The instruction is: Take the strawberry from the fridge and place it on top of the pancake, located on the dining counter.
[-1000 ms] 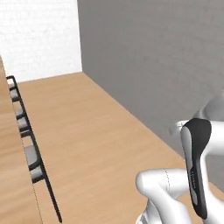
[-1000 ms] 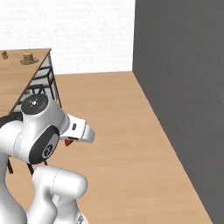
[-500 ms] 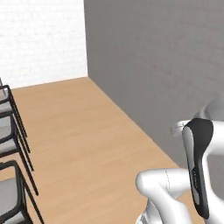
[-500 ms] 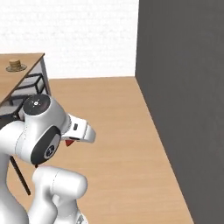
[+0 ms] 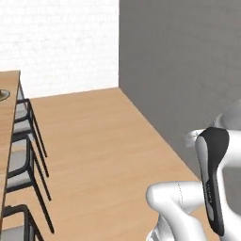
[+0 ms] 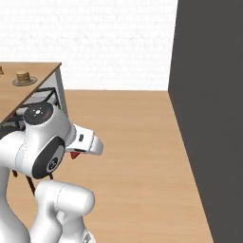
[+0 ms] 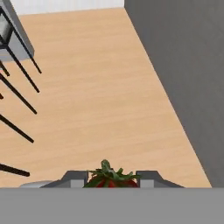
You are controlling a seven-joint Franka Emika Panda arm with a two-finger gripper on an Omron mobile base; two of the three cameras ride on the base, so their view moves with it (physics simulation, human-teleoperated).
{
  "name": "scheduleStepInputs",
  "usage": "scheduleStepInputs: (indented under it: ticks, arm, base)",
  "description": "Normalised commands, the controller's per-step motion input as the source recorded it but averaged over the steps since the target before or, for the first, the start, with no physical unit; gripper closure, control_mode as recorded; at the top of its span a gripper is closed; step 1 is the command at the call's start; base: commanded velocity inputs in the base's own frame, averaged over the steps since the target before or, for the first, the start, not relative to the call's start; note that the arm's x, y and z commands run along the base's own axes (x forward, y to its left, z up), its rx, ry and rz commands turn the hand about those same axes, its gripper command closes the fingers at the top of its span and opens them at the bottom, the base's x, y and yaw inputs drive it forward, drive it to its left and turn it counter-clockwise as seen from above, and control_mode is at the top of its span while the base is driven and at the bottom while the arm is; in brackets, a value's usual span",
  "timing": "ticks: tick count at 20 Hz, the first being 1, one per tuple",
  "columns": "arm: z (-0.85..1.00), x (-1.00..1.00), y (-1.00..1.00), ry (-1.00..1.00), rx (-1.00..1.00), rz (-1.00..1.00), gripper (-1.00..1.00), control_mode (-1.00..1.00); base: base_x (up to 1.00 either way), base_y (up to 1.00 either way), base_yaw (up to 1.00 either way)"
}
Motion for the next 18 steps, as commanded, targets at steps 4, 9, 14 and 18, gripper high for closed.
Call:
scheduleStepInputs:
  ticks: [4, 9, 14, 18]
  arm:
    - [0.0, 0.0, 0.0, 0.0, 0.0, 0.0, 1.0, 1.0]
    - [0.0, 0.0, 0.0, 0.0, 0.0, 0.0, 1.0, 1.0]
    - [0.0, 0.0, 0.0, 0.0, 0.0, 0.0, 1.0, 1.0]
    - [0.0, 0.0, 0.0, 0.0, 0.0, 0.0, 1.0, 1.0]
  base:
    - [0.89, -0.07, 0.3]
    - [0.94, -0.02, 0.3]
    - [0.95, 0.0, 0.33]
    - [0.96, 0.0, 0.36]
